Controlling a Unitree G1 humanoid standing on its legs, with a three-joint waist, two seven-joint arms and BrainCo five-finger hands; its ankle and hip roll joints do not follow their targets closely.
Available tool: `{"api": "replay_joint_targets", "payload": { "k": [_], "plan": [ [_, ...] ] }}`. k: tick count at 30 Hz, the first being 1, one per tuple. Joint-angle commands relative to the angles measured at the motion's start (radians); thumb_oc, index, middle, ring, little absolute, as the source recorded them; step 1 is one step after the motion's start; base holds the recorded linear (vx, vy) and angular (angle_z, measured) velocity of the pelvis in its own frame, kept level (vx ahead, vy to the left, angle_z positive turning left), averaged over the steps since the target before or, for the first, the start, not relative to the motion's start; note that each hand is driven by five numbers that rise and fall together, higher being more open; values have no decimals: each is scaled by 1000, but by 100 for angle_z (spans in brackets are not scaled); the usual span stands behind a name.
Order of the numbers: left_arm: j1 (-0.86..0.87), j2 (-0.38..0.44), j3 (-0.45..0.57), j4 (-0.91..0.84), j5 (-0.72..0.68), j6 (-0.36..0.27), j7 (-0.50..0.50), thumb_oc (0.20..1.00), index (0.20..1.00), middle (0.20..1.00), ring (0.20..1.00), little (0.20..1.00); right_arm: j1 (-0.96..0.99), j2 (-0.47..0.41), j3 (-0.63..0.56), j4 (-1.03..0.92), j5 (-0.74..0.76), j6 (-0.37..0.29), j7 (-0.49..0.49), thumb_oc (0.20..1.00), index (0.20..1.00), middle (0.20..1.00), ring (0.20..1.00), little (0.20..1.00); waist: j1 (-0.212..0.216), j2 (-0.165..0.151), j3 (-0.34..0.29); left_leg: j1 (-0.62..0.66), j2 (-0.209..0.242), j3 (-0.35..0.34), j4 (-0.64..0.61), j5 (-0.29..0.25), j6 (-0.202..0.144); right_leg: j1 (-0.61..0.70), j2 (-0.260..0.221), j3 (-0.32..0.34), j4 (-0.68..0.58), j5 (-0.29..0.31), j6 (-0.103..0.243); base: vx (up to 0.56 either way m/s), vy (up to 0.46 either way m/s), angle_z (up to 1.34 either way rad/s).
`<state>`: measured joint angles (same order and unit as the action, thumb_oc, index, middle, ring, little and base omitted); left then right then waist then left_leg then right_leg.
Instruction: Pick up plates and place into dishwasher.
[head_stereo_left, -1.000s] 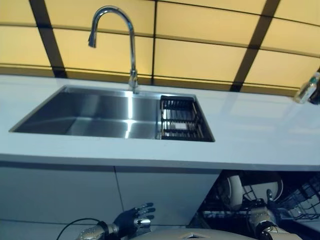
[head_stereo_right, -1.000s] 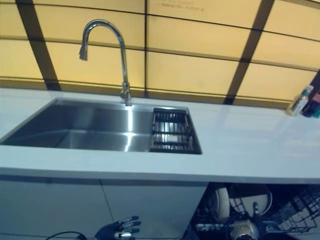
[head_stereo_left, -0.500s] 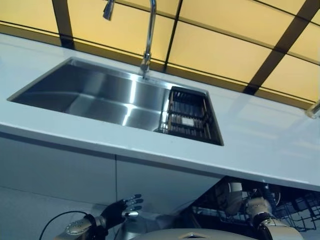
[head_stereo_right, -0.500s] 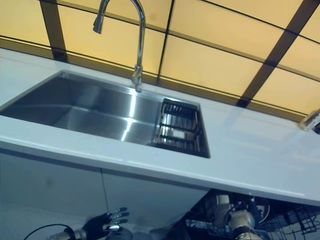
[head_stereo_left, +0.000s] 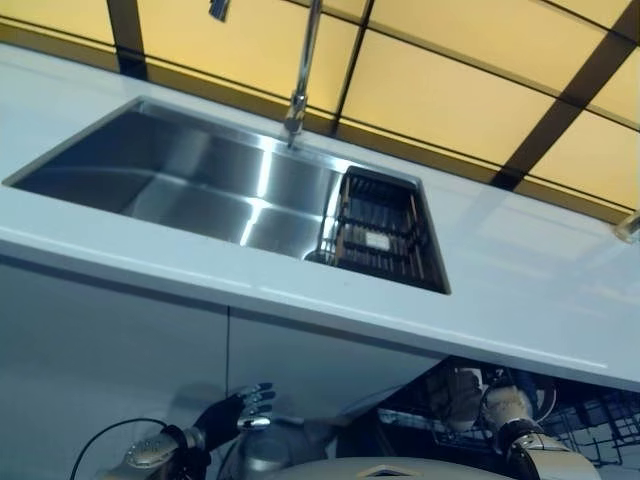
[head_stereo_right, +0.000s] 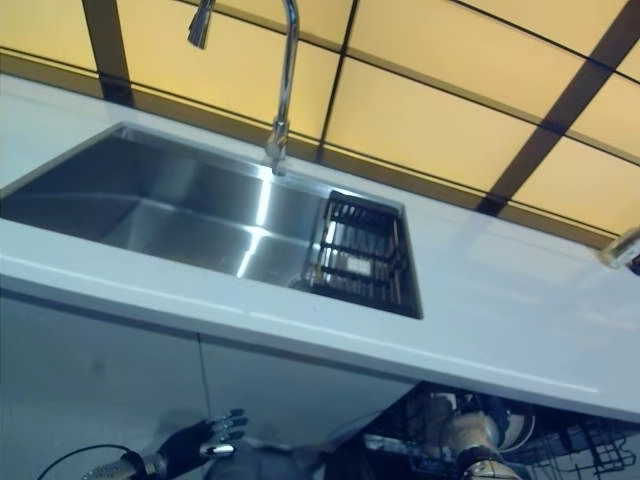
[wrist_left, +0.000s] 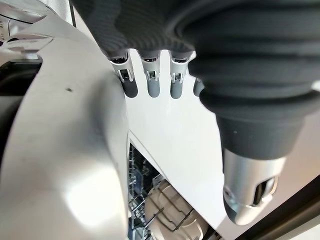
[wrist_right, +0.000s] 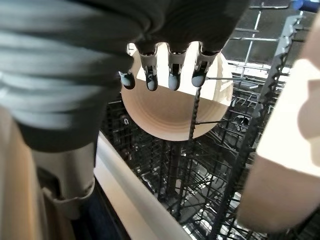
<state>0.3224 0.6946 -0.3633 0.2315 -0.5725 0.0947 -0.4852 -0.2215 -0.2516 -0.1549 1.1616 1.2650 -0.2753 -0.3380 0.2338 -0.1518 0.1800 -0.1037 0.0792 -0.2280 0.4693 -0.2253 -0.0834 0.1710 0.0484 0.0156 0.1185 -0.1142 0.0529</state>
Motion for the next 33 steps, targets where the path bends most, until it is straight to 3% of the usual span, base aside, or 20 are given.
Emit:
{"api": "replay_joint_targets", "payload": {
  "k": [1,7,17,21,26,33],
  "plan": [
    [25,51,4,-38,-18,-21,-8,1000,1000,1000,1000,1000,-87,-59,-21,-11,43,-35,30,1000,1000,1000,1000,1000,21,15,5,27,39,10,-204,153,72,-113,-26,-6,-18,201,99,-86,-7,16],
    [-11,73,3,-35,-50,-42,-22,1000,1000,1000,1000,1000,-150,-83,-20,-27,69,-83,13,1000,1000,1000,1000,1000,34,7,43,-13,41,-11,-228,179,67,-150,-20,-41,-17,208,85,-83,18,18],
    [-41,36,0,-3,-66,-90,-15,1000,1000,1000,1000,1000,-213,-72,-20,-115,84,-166,-15,1000,1000,1000,1000,1000,20,1,78,-23,42,-3,-247,193,71,-171,-33,-52,-17,210,70,-48,63,2],
    [-29,6,15,22,-61,-102,-21,1000,1000,1000,1000,1000,-183,-62,-31,-191,68,-203,13,1000,1000,1000,1000,1000,3,-3,78,-22,36,13,-245,191,74,-177,-44,-49,-12,210,68,-35,87,-1],
    [20,-30,74,-25,-44,-66,-2,1000,1000,1000,1000,1000,-36,-32,-42,-400,20,-227,2,1000,1000,1000,1000,1000,-37,-15,77,-14,32,40,-250,189,82,-180,-52,-24,-16,217,73,-39,46,1],
    [34,-51,135,-43,-52,-70,4,1000,1000,1000,1000,1000,70,-50,-78,-502,7,-216,72,1000,1000,1000,1000,1000,-86,-32,81,-22,35,71,-255,181,91,-198,-57,0,-18,220,80,-117,23,-12]
  ]
}}
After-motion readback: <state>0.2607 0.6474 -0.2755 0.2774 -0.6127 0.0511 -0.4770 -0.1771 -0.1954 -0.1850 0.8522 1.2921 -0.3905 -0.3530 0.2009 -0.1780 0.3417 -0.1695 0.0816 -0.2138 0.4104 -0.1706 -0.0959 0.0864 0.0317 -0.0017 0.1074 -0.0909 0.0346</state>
